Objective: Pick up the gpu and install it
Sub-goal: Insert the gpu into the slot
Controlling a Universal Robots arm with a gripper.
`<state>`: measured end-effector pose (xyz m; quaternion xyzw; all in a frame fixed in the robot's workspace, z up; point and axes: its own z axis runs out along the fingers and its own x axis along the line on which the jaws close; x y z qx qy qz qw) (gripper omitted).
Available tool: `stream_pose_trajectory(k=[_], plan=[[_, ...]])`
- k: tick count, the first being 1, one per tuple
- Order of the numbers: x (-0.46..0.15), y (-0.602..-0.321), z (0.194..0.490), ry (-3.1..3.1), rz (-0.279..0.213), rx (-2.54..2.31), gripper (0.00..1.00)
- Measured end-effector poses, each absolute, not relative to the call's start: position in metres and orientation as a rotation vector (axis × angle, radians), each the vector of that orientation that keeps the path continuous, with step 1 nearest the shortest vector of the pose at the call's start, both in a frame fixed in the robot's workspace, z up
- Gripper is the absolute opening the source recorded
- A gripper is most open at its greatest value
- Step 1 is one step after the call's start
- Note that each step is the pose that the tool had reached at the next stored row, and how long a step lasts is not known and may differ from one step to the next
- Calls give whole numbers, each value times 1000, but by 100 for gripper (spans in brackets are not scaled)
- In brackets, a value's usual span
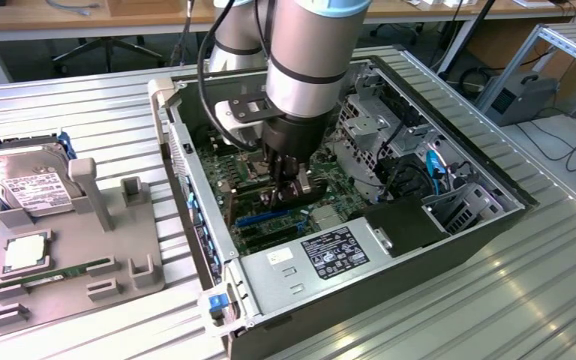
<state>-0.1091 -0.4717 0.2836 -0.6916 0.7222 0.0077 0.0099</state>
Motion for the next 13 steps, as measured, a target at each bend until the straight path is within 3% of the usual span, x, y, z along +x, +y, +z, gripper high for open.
stream_pose_trajectory(k=[13], plan=[[-112,-468,283,2255,20,-2163,27]])
